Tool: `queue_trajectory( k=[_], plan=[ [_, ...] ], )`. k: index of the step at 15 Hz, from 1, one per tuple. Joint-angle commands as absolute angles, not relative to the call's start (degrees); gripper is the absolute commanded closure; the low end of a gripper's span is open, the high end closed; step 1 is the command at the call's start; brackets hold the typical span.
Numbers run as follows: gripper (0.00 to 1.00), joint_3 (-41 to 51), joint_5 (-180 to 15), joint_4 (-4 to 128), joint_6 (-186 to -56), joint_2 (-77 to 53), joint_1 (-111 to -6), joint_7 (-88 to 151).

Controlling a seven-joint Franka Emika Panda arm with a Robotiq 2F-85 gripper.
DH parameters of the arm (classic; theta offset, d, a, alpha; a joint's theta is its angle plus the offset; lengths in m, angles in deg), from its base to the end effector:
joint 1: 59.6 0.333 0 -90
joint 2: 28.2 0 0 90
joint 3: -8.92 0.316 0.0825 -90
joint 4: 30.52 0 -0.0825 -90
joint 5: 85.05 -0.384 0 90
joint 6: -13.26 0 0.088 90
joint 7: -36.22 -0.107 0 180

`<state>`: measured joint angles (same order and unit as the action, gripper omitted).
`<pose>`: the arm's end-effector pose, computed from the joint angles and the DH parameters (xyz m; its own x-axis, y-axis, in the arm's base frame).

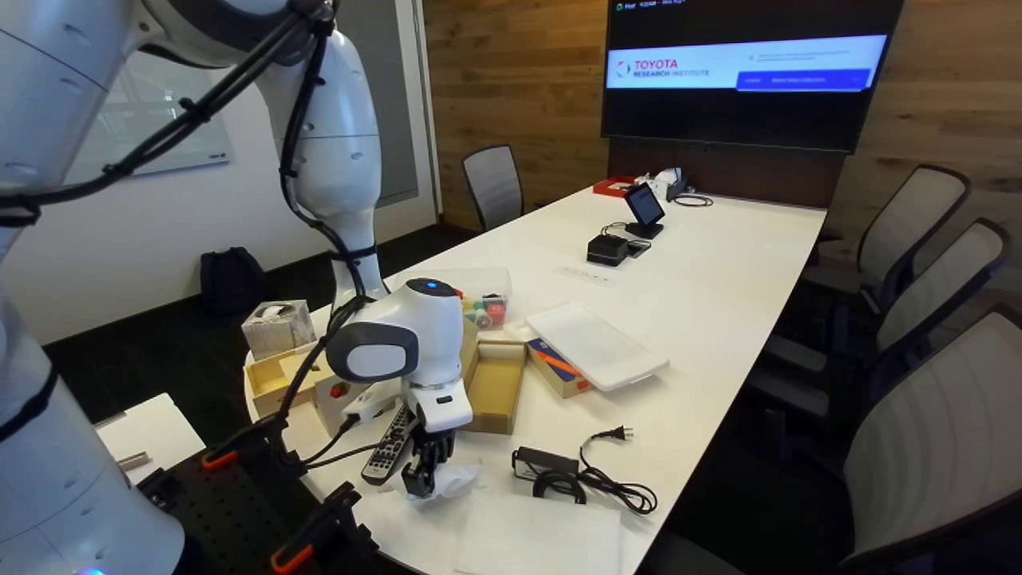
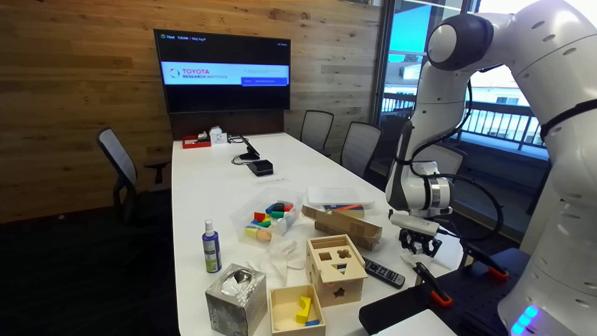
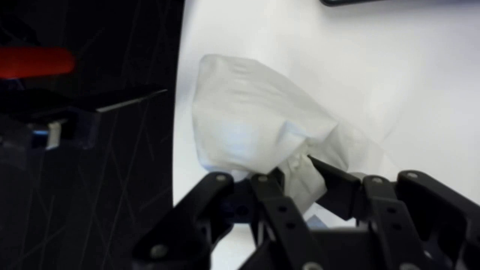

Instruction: Use the tissue to wipe a spot on the right

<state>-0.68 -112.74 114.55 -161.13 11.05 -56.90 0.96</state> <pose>0.3717 -0.1000 0.0246 0.3689 -0.9293 -0.0161 -0.9158 -0.3664 0.1646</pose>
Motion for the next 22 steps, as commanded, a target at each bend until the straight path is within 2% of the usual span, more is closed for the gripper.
queue_trajectory(
  k=[1, 7, 12, 17, 22],
  plan=[
    [0.98, 1.27, -111.79, 112.58, -164.08, 11.11, -59.04, 2.64],
    [0.98, 7.92, -111.8, 109.66, -166.47, 11.82, -66.13, 7.54],
    [0.98, 14.36, -111.6, 109.84, -162.91, 11.33, -74.32, 14.08],
    [0.98, 14.23, -112.14, 111.67, -154.87, 9.61, -75.71, 16.39],
    [0.98, 10.43, -112.96, 112.73, -145.11, 8.72, -72.44, 13.47]
  ],
)
